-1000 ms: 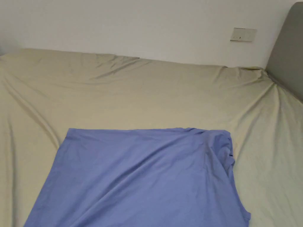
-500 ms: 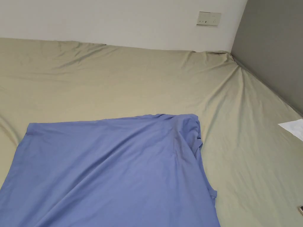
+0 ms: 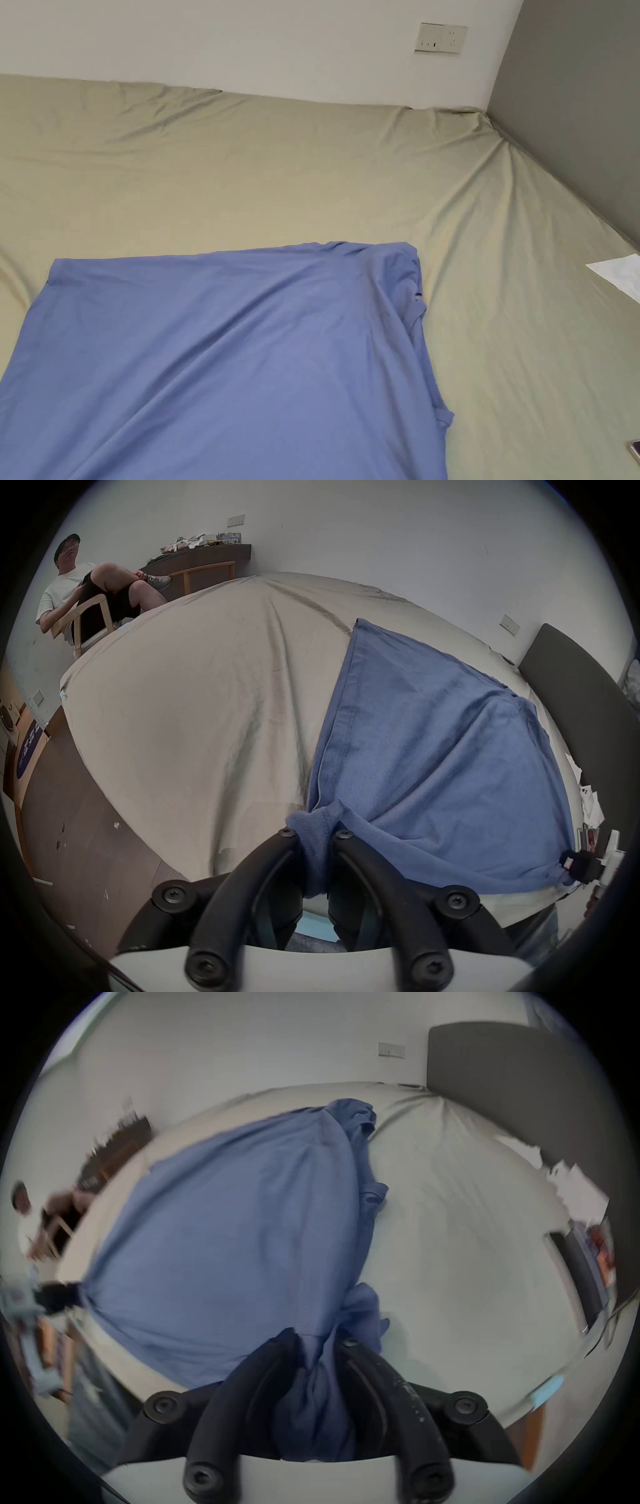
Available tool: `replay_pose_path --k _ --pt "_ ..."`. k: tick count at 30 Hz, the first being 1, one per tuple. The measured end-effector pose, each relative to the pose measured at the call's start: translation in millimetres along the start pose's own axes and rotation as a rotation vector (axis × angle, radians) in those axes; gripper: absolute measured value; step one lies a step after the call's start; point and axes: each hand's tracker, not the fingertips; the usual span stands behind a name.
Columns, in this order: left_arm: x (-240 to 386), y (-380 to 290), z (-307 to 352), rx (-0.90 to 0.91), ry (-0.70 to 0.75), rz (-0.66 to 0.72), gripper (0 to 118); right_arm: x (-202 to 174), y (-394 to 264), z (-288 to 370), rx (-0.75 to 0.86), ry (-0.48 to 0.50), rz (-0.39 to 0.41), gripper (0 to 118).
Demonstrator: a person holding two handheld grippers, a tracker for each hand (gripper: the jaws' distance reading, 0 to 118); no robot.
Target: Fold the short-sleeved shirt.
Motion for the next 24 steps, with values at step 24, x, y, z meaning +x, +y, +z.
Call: replay_pose_path --k 24 --pt "63.4 189.2 -82.9 0.21 -0.092 -0.012 8 -31.3 221.7 -70.5 0.037 -0.11 0.02 21"
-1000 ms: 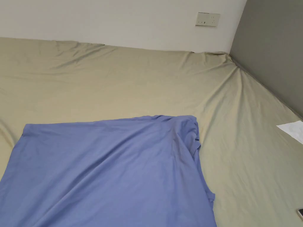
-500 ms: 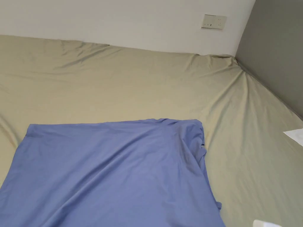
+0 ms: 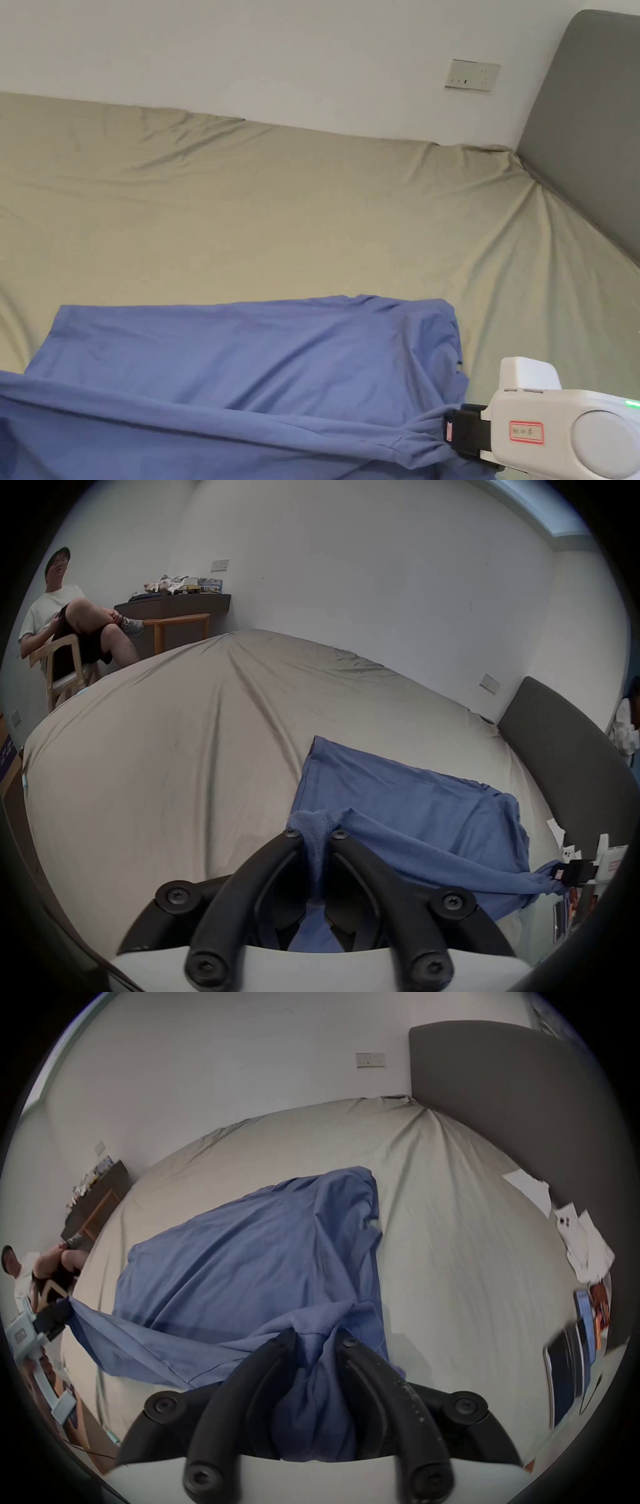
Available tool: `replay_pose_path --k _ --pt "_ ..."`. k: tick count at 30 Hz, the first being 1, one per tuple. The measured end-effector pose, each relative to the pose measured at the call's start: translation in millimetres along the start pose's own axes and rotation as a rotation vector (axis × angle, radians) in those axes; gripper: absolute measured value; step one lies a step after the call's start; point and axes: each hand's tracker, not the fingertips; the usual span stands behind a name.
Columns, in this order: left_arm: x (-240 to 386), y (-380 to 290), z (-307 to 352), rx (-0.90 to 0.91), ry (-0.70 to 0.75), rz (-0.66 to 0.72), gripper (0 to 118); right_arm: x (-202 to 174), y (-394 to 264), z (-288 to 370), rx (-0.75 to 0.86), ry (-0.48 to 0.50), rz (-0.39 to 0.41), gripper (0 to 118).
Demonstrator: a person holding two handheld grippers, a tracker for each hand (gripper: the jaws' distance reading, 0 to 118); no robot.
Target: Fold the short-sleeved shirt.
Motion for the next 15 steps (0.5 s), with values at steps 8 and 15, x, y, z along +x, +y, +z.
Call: replay_pose_path --k 8,15 --pt "10.4 3.8 -64.7 -0.075 0.049 -0.013 8 -6.2 21.5 -67.2 -0.052 -0.042 0.015 21" --pt "14.0 -0.2 -94.8 -0.087 0.089 -0.079 75 3.7 28.4 -86.8 0.021 -0.097 0.03 63"
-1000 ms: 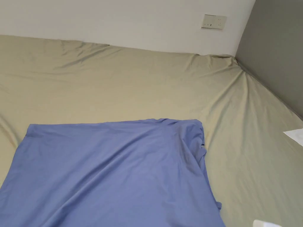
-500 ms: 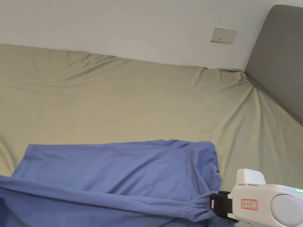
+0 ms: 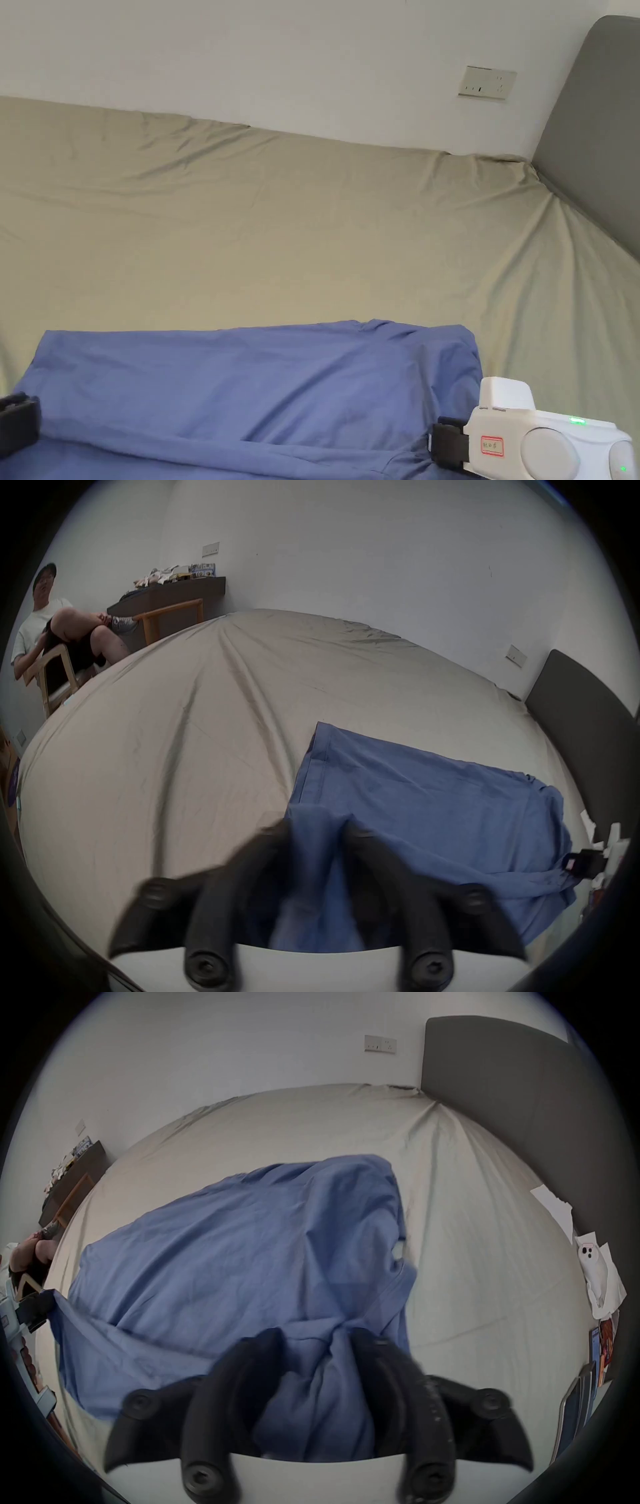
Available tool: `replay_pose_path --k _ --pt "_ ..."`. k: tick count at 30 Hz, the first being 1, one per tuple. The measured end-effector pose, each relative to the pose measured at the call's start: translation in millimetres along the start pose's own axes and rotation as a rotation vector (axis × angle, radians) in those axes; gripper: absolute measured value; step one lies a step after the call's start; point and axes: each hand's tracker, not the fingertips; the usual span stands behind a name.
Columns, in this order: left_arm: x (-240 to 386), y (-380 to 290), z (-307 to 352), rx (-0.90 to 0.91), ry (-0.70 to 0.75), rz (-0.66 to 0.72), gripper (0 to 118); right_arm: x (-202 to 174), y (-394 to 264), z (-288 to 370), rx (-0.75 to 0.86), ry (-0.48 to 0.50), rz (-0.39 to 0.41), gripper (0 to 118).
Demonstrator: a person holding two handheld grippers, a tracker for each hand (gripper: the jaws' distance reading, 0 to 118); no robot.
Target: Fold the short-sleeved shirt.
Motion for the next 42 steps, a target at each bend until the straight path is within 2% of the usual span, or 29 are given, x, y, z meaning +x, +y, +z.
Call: replay_pose_path --k 1,2,5,8,10,11,12,13,14,16,17,19,20,22,24,30,31,32,33,34,36,37,42 --pt "-1.9 -1.7 2.7 -0.018 0.001 -0.01 88 3.6 2.2 5.2 0.007 -0.007 -0.007 69" --pt "-4.4 -3.6 8.2 -0.035 -0.003 -0.016 93 6.9 3.1 13.5 0.016 -0.012 -0.014 73" --pt "-17.1 -14.8 44.2 -0.008 -0.039 -0.054 93 20.3 -5.7 57.8 0.18 0.022 0.004 74" --pt "-25.9 -36.1 94.1 0.068 -0.005 -0.121 82 26.5 -29.4 111.0 0.311 -0.016 0.08 74" --pt "-29.7 -56.0 123.7 0.091 0.0 -0.152 60 33.4 -49.5 140.1 0.348 -0.008 0.061 77" --pt "-29.7 -64.8 134.1 0.09 0.003 -0.153 48 36.7 -59.2 150.9 0.357 -0.007 0.017 80" --pt "-30.4 -74.6 143.8 0.084 0.003 -0.149 28 40.6 -71.8 161.1 0.378 0.009 -0.037 81" --pt "-32.9 -83.8 152.6 0.077 0.011 -0.14 9 44.4 -84.3 170.5 0.397 0.037 -0.069 79" --pt "-34.8 -92.5 160.1 0.056 -0.017 -0.111 1 46.5 -96.8 178.1 0.404 0.057 -0.093 73" --pt "-35.4 -109.7 169.5 0.035 -0.04 -0.072 0 47.6 -118.6 185.2 0.38 0.041 -0.117 11" --pt "-35.1 -116.7 172.4 0.036 -0.039 -0.07 0 47.3 -128.7 186.7 0.375 0.032 -0.114 2" --pt "-35.8 -130.8 173.1 0.017 -0.04 -0.067 0 45.6 -153.5 188.5 0.347 0.047 -0.073 1" --pt "-35.2 -136.5 174.2 0.012 -0.039 -0.06 0 42.6 -164.1 189.0 0.336 0.039 -0.085 1" --pt "-34.9 -146.5 175.4 -0.012 -0.044 -0.028 0 41.0 -186.3 187.2 0.276 0.083 -0.116 1" --pt "-31.5 -151.0 177.7 -0.023 -0.05 -0.013 0 39.9 -202.5 187.5 0.252 0.109 -0.176 1" --pt "-37.0 -139.0 159.0 0.009 -0.036 -0.016 0 42.6 -209.8 189.3 0.229 0.131 -0.241 1" --pt "-39.9 -135.0 151.0 0.022 -0.037 0.004 7 44.4 -208.1 189.1 0.23 0.134 -0.253 1" --pt "-42.4 -130.7 142.9 0.022 -0.032 0.013 22 46.6 -207.3 190.0 0.23 0.138 -0.263 1" --pt "-45.1 -125.4 132.0 0.015 -0.035 0.019 22 47.7 -205.8 190.2 0.233 0.141 -0.276 1" --pt "-45.6 -120.6 121.4 -0.004 -0.028 0.015 27 48.1 -203.9 190.1 0.234 0.143 -0.281 1" --pt "-45.6 -117.6 103.9 -0.018 -0.021 -0.006 52 46.9 -201.6 192.4 0.238 0.141 -0.279 1" --pt "-44.2 -115.8 95.7 -0.029 -0.007 -0.033 56 46.2 -200.2 192.8 0.239 0.136 -0.275 1" --pt "-37.8 -116.9 72.4 -0.115 -0.018 -0.083 60 43.6 -197.2 188.7 0.222 0.133 -0.271 1"
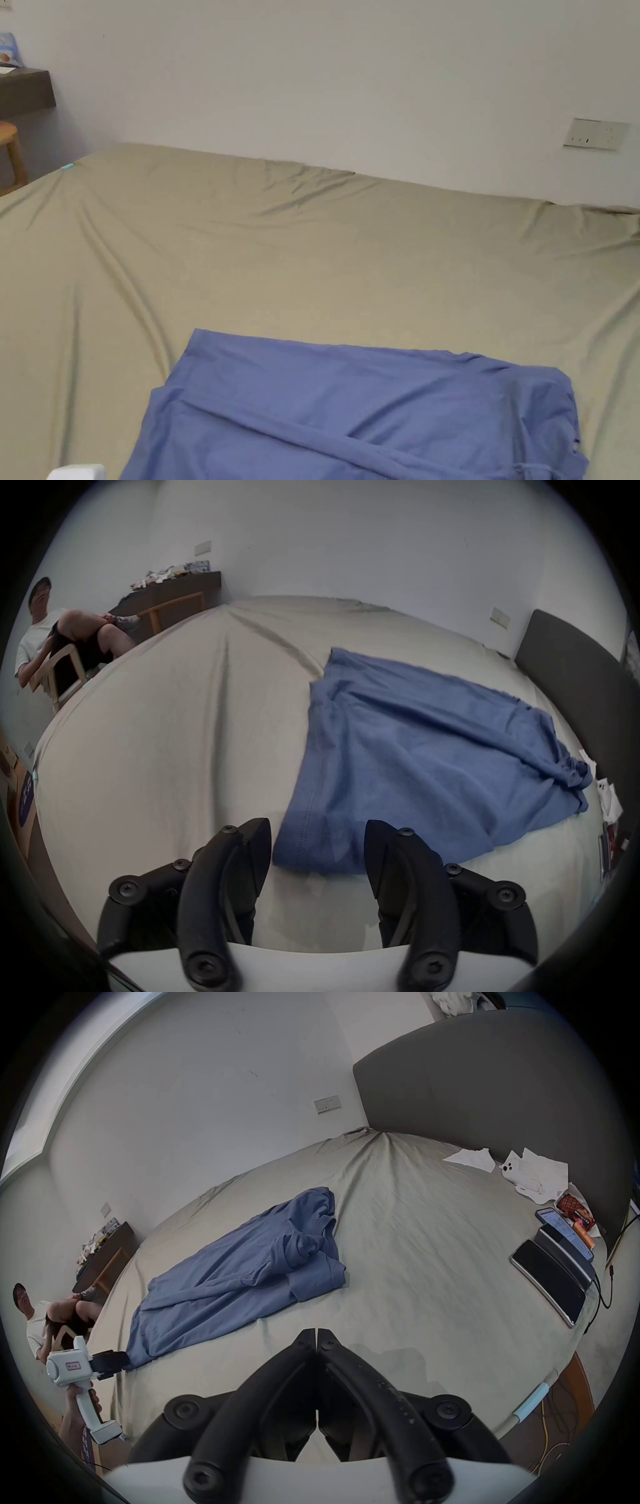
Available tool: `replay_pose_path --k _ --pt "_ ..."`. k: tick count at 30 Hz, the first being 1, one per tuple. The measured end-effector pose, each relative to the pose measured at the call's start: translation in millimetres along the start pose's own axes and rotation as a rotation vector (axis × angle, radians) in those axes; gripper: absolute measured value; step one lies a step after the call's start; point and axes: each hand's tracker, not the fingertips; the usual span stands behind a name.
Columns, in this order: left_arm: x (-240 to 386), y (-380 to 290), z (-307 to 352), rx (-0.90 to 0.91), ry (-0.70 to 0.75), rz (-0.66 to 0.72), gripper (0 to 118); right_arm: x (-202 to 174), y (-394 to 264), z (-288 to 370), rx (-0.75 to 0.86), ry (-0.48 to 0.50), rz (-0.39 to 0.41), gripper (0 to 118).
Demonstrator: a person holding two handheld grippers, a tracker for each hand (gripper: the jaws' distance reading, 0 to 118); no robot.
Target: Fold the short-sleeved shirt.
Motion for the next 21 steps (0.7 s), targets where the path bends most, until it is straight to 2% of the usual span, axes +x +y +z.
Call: replay_pose_path --k 1,2,3,5,11,12,13,14,15,16,21 --pt "0.2 -2.3 -1.2 0.001 0.0 0.003 57 -0.6 -0.6 -2.1 -0.006 -0.005 0.0 1" --pt "0.0 -5.4 -1.0 0.005 -0.002 0.006 49 -0.8 -1.8 -3.7 -0.015 -0.011 0.002 1" --pt "-1.6 -6.4 0.8 0.018 -0.022 0.022 32 -0.9 -2.2 -5.5 -0.023 -0.014 0.006 1" --pt "-2.8 -4.9 3.8 -0.014 -0.099 0.08 9 -1.4 -2.1 -10.6 -0.041 -0.02 0.023 1" --pt "-6.6 -0.5 8.4 -0.01 -0.073 0.049 8 -0.8 11.1 -41.3 -0.063 -0.055 0.163 4" --pt "-7.4 0.5 9.7 -0.01 -0.075 0.054 8 0.0 15.2 -50.6 -0.06 -0.066 0.179 16" --pt "-7.4 0.9 10.5 -0.009 -0.076 0.059 8 2.1 18.2 -60.1 -0.049 -0.067 0.193 50" --pt "-7.6 1.3 11.2 -0.008 -0.077 0.066 8 5.2 20.9 -70.0 -0.036 -0.07 0.205 76" --pt "-7.7 1.8 11.8 -0.008 -0.079 0.07 8 6.9 23.9 -80.2 -0.03 -0.067 0.219 97" --pt "-7.6 2.0 12.0 -0.01 -0.078 0.07 8 8.0 26.5 -89.4 -0.021 -0.065 0.227 112" --pt "-1.5 4.5 17.9 -0.014 -0.067 0.066 8 14.9 44.5 -132.0 -0.054 -0.067 0.22 109"
